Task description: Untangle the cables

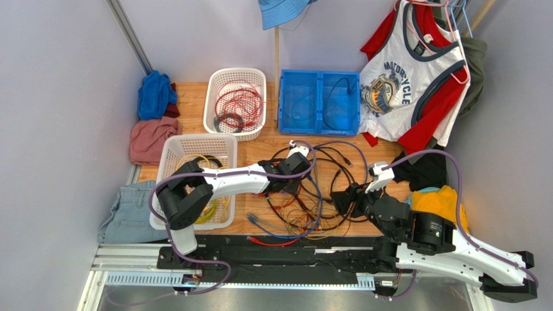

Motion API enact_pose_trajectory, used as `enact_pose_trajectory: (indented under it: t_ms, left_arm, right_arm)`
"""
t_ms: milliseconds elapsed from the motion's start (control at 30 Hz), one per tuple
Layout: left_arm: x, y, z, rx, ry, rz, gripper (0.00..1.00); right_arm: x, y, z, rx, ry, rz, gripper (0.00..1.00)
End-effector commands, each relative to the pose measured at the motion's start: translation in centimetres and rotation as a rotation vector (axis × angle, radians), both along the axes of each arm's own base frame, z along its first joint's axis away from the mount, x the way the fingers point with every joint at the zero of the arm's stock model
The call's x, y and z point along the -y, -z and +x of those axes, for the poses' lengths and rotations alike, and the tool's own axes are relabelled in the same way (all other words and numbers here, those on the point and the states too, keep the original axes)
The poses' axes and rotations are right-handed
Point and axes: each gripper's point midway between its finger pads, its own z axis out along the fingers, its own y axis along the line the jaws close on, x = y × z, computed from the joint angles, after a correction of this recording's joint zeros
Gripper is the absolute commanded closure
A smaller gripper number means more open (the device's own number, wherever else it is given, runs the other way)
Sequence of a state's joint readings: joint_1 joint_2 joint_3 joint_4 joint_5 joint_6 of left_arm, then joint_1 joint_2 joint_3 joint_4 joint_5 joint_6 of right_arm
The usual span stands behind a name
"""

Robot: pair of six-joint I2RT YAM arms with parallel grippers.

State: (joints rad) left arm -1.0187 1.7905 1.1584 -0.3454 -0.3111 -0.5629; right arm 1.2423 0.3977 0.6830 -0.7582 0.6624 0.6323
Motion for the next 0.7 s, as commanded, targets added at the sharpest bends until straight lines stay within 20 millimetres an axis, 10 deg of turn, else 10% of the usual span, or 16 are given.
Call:
enact_pose_trajectory:
  t_ms: [0,133,300,667]
  left_arm:
    - [1.3,-0.6,1.1,0.011,-0.017,-0.062,0.6]
    - [1.1,0.2,1.2,-0.001,-0.024,-0.058,0.66]
    - [0.0,-2.5,1.5,0.069,-0.058,-0.102,1.0]
    - [-4.3,-22.9,0.6,0.396,-0.07,-0.426,1.0]
  right_arm:
    - [-0.3,-0.6,0.3,0.014,0.017,0.045,0.39]
    - [-0.3,-0.2,0.3,0.008,0.019,0.039,0.4]
    - [-0.2,-0.1,0.3,0.004,0.025,0.046,0.4]
    - [1.0,-0.1,0.3,0.003,0.063,0.084,0.41]
